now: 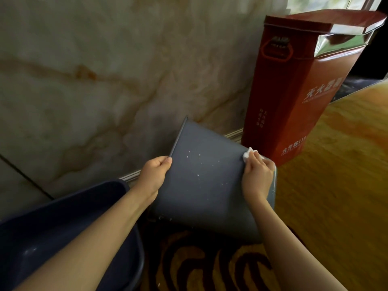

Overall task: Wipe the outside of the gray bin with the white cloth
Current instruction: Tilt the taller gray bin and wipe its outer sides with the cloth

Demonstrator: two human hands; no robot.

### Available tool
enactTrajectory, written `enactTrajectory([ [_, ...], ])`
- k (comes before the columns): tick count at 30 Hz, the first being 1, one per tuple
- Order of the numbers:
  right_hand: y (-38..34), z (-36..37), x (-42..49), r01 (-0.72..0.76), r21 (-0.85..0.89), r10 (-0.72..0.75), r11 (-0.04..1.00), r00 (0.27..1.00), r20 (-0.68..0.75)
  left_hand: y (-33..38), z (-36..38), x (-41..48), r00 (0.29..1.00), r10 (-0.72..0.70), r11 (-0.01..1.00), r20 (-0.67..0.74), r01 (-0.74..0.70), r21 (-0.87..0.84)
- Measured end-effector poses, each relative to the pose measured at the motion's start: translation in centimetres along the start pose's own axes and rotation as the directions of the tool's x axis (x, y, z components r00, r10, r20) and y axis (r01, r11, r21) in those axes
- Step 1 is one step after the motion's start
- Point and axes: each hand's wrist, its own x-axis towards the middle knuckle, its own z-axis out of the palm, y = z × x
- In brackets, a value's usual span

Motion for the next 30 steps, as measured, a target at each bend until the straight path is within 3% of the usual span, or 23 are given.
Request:
enactTrajectory([
  [2, -1.7, 0.3, -0.3, 0.028, 0.063, -0.028, 0.998, 1.000, -0.006, -0.2, -0.2, -0.2, 1.000, 0.000, 1.000, 0.011, 0.000, -0.025],
  [4, -4.5, 1.0, -1.2, 0.180, 0.139, -0.185, 0.974, 0.983, 0.024, -0.4, -0.6, -0.4, 1.000, -0.003, 0.998, 0.029, 0.004, -0.056],
  [8, -10.2, 2.6, -3.8, 0.492, 0.138, -0.506, 0.860, 0.857, 0.099, -0.4, -0.7, -0.7, 0.997, -0.010, 0.991, 0.081, 0.021, -0.133],
  [13, -9.7, 2.2, -5.6, 0.612, 0.215, -0.641, 0.761, 0.761, 0.099, -0.7, -0.8, -0.9, 0.997, -0.012, 0.987, 0.082, 0.025, -0.160],
  [15, -7.0, 1.3, -5.6, 0.589, 0.203, -0.615, 0.782, 0.783, 0.094, -0.7, -0.7, -0.9, 0.996, -0.016, 0.989, 0.084, 0.029, -0.148],
  [17, -3.2, 0.0, -5.3, 0.488, 0.153, -0.504, 0.859, 0.860, 0.084, -0.6, -0.5, -1.0, 0.996, -0.021, 0.990, 0.087, 0.033, -0.134],
  [20, 3.1, -2.5, -5.2, 0.187, 0.043, -0.189, 0.981, 0.980, 0.054, -0.2, 0.1, -1.0, 0.998, -0.028, 0.992, 0.056, 0.035, -0.125],
  [22, 6.2, -3.5, -5.4, -0.052, 0.033, 0.051, 0.998, 0.998, 0.022, 0.3, 0.6, -1.1, 0.999, -0.032, 0.992, 0.022, 0.034, -0.121],
  [24, 6.8, -3.7, -5.6, -0.161, 0.057, 0.162, 0.985, 0.987, -0.017, 0.6, 1.1, -1.4, 0.999, -0.049, 0.990, 0.016, 0.051, -0.134],
  [27, 2.9, -3.0, -5.9, -0.066, 0.103, 0.068, 0.992, 0.998, -0.015, 1.2, 1.6, -1.8, 0.997, -0.062, 0.983, 0.035, 0.067, -0.172],
  [30, -3.0, -2.2, -6.6, 0.210, 0.158, -0.216, 0.965, 0.976, 0.022, 1.9, 2.2, -2.2, 0.995, -0.081, 0.973, 0.054, 0.091, -0.214],
])
